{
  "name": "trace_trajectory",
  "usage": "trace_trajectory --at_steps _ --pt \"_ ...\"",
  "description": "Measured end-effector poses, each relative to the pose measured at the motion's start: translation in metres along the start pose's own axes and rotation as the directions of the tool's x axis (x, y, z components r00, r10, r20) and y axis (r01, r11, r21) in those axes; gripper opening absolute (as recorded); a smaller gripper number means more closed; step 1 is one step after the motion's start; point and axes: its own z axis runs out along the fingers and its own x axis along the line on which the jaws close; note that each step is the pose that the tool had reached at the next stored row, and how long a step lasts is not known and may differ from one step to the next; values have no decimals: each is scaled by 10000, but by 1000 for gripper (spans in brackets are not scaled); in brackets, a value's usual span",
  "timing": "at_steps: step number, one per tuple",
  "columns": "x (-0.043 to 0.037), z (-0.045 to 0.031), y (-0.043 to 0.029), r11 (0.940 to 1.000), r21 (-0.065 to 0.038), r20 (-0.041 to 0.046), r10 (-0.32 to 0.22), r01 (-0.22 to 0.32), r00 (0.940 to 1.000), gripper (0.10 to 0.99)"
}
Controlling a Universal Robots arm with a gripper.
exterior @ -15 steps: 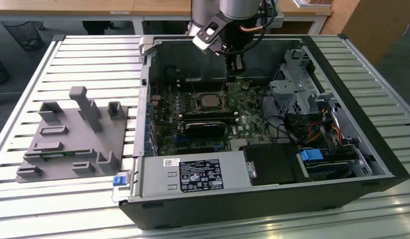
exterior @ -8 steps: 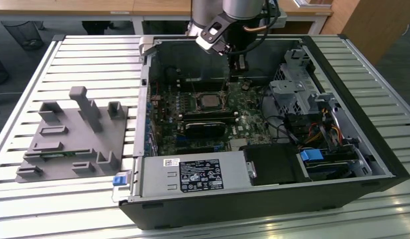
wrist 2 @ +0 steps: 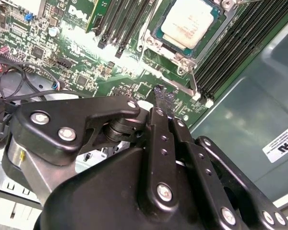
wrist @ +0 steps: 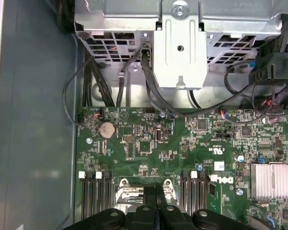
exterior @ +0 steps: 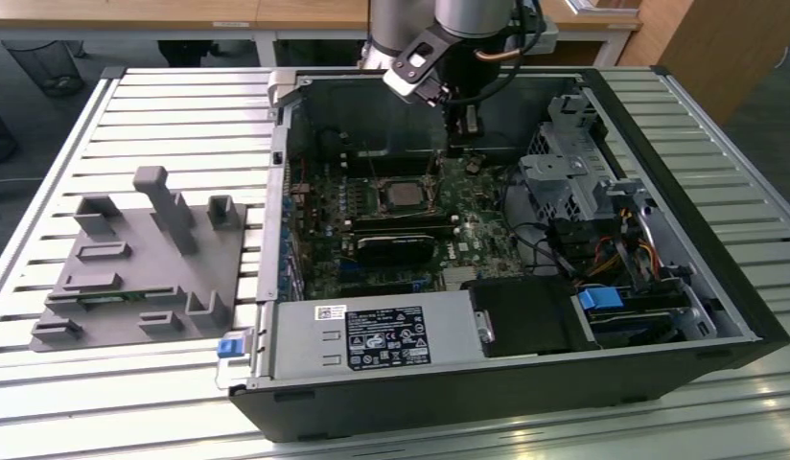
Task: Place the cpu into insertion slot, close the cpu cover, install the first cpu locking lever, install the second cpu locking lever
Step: 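Close the cpu cover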
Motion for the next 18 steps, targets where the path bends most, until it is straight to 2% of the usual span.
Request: trace_trajectory --at_steps 10,18 --pt "1 6 86 10000 0 -1 0 0 10000 106" --pt "1 9 127 10000 0 0 0 0 10000 106"
